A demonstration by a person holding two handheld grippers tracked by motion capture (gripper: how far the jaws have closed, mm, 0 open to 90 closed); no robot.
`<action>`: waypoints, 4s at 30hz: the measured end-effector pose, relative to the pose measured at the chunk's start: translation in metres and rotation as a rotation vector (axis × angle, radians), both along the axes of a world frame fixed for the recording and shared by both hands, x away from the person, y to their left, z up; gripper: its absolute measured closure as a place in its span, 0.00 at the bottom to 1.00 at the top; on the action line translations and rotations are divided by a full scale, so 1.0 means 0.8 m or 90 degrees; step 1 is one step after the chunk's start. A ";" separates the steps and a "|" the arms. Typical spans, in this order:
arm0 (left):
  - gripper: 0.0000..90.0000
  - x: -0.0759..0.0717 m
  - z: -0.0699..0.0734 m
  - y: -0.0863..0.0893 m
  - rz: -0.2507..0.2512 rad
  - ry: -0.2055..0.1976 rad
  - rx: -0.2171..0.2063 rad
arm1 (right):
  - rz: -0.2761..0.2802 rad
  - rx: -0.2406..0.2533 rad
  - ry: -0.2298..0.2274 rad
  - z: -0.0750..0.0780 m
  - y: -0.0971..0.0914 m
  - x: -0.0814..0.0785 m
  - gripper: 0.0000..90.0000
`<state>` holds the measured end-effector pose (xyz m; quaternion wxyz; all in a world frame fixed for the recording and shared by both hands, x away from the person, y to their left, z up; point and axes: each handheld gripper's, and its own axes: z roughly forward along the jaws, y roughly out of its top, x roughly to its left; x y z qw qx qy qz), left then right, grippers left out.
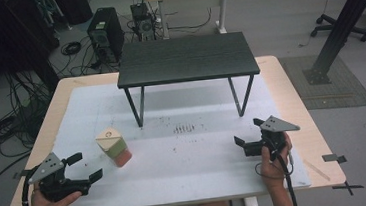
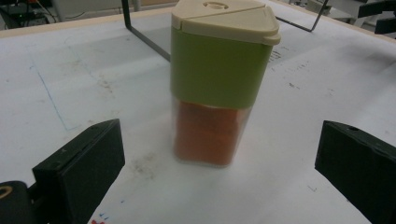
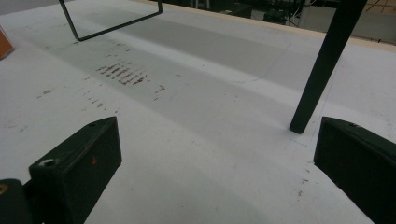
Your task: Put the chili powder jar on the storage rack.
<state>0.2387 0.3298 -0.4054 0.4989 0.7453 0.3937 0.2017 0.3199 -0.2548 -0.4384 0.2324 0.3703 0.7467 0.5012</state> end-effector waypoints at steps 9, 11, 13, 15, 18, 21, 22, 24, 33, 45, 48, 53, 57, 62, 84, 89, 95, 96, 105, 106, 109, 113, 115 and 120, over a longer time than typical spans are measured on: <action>0.02 0.010 -0.004 -0.009 0.003 0.003 0.001 | 0.003 0.001 -0.001 0.001 0.000 -0.001 0.01; 0.02 0.013 -0.005 -0.012 0.002 0.005 0.005 | 0.003 0.001 -0.001 0.001 0.000 -0.001 0.01; 0.02 0.015 -0.006 -0.013 0.002 0.007 0.006 | 0.004 0.002 -0.001 0.001 0.000 -0.001 0.01; 0.02 0.016 -0.007 -0.014 0.002 0.007 0.005 | 0.004 0.003 -0.001 0.001 -0.001 -0.001 0.01; 0.02 0.019 -0.008 -0.016 0.002 0.008 0.006 | 0.006 0.002 0.000 0.001 0.000 -0.001 0.01; 0.02 0.023 -0.008 -0.020 0.000 0.007 0.009 | 0.008 -0.001 -0.001 0.001 0.001 -0.001 0.01; 0.02 0.025 -0.008 -0.021 -0.001 0.008 0.009 | 0.008 -0.002 -0.001 0.001 0.001 -0.001 0.01; 0.02 0.026 -0.008 -0.022 -0.001 0.008 0.008 | 0.009 -0.002 -0.001 0.001 0.001 -0.001 0.01; 0.02 0.037 -0.012 -0.031 -0.008 0.010 0.004 | 0.012 -0.006 0.000 0.001 0.002 -0.001 0.01; 0.02 0.050 -0.019 -0.042 -0.012 0.015 0.004 | 0.013 -0.009 -0.001 0.001 0.002 -0.002 0.01; 0.02 0.053 -0.021 -0.044 -0.010 0.017 0.007 | 0.013 -0.008 -0.001 0.001 0.002 -0.002 0.01; 0.02 0.056 -0.024 -0.044 -0.004 0.017 0.005 | 0.012 -0.007 -0.001 0.001 0.002 -0.002 0.01; 0.02 0.059 -0.026 -0.045 0.000 0.018 0.002 | 0.015 -0.009 0.000 0.001 0.002 -0.002 0.01; 0.02 0.062 -0.027 -0.049 -0.002 0.019 0.002 | 0.014 -0.009 -0.002 0.001 0.002 -0.002 0.01; 0.02 0.072 -0.028 -0.059 0.001 0.018 0.002 | 0.017 -0.008 -0.003 0.001 0.002 -0.002 0.01; 0.02 0.073 -0.027 -0.060 0.002 0.017 0.002 | 0.016 -0.008 -0.003 0.001 0.002 -0.002 0.01; 0.02 0.074 -0.025 -0.062 0.001 0.014 0.003 | 0.017 -0.009 -0.002 0.001 0.002 -0.002 0.01; 0.02 0.074 -0.025 -0.062 0.001 0.015 0.002 | 0.017 -0.009 -0.002 0.001 0.002 -0.002 0.01; 0.02 0.075 -0.026 -0.062 0.002 0.013 0.001 | 0.020 -0.011 0.000 0.001 0.003 -0.002 0.01; 0.02 0.075 -0.026 -0.062 0.003 0.014 0.002 | 0.020 -0.011 0.000 0.001 0.003 -0.002 0.01; 0.02 0.076 -0.026 -0.063 0.001 0.013 0.002 | 0.020 -0.012 0.000 0.001 0.003 -0.002 0.01; 0.02 0.076 -0.026 -0.063 0.000 0.013 0.000 | 0.020 -0.013 0.001 0.001 0.003 -0.002 0.01; 0.02 0.076 -0.026 -0.064 0.000 0.012 0.000 | 0.020 -0.013 0.000 0.001 0.003 -0.002 0.01; 0.02 0.076 -0.026 -0.064 0.001 0.013 0.000 | 0.020 -0.013 0.000 0.001 0.003 -0.002 0.01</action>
